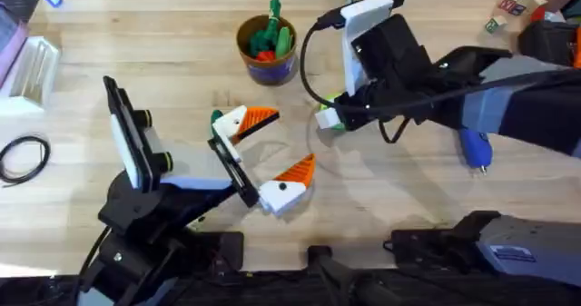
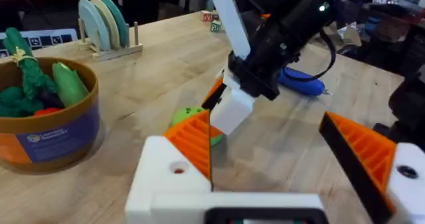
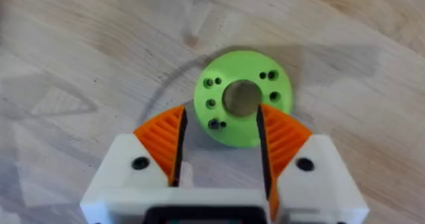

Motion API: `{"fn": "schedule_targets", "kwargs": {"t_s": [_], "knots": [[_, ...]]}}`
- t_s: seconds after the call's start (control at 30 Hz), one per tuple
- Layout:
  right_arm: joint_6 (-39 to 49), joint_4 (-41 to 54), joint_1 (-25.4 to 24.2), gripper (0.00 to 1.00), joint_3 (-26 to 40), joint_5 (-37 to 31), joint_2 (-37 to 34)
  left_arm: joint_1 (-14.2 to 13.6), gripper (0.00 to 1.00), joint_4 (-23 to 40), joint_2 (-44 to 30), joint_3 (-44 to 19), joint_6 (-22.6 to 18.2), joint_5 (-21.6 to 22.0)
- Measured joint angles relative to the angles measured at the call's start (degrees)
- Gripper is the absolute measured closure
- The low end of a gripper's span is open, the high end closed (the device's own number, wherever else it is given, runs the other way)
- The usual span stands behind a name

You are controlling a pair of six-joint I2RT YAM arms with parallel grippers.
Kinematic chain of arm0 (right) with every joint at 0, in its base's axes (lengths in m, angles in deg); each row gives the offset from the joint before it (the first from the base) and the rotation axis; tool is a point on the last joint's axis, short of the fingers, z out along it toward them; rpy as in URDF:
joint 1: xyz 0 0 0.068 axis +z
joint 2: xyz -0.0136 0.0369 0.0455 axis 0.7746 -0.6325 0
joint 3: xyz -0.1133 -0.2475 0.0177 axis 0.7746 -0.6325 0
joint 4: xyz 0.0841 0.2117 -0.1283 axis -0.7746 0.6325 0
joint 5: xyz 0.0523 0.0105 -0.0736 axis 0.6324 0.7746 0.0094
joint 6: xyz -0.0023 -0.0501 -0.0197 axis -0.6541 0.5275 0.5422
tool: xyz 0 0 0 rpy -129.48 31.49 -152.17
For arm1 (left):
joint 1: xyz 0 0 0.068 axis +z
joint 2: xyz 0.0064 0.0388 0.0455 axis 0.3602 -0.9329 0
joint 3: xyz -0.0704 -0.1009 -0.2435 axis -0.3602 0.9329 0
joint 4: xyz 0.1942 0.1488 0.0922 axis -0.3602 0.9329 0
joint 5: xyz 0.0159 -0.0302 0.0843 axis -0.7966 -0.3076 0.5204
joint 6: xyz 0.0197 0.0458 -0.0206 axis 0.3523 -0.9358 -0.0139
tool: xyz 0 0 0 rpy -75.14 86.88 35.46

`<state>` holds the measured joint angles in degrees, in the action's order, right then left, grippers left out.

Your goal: Pick up the gripper from the table and insert it into the empty holder that is missing its gripper. Then pick up a screw, insert it into the mounting hole, and use the screwdriver to tighten it. Finally, clean up the table by picking up the vegetable and placing it into the bucket.

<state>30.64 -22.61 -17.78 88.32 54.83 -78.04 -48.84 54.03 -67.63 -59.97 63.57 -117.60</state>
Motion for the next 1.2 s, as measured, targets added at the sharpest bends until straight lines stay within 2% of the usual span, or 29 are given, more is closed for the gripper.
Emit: {"fn": "schedule_targets", "kwargs": {"t_s": [0.23,0.57,0.63,0.7,0.73,1.1,1.2], "knots": [[0.2,0.1,0.4,0.476,0.0,-1.2,-2.5,0.0,0.008,0.0,0.0,0.0,0.0,0.0],[0.0,0.0,1.0,0.711,0.0,-1.7,-2.7,0.0,0.008,0.0,0.0,0.0,0.0,0.0],[0.0,0.0,1.0,0.802,0.0,-1.7,-2.7,0.0,0.008,0.0,0.0,0.0,0.0,0.0],[-0.1,-0.1,1.0,0.961,0.0,-1.9,-2.7,0.0,0.007,0.0,0.0,0.0,0.0,0.0],[-0.1,-0.1,1.0,0.986,0.0,-2.0,-2.7,0.0,0.007,0.0,0.0,0.0,0.0,0.0],[-0.1,0.3,1.0,0.989,0.0,-2.0,-2.7,0.0,0.008,0.0,0.0,0.0,0.0,0.0],[-0.1,1.8,1.0,0.798,0.5,-2.0,-2.7,0.0,0.008,0.0,0.0,0.0,0.0,0.0]]}}
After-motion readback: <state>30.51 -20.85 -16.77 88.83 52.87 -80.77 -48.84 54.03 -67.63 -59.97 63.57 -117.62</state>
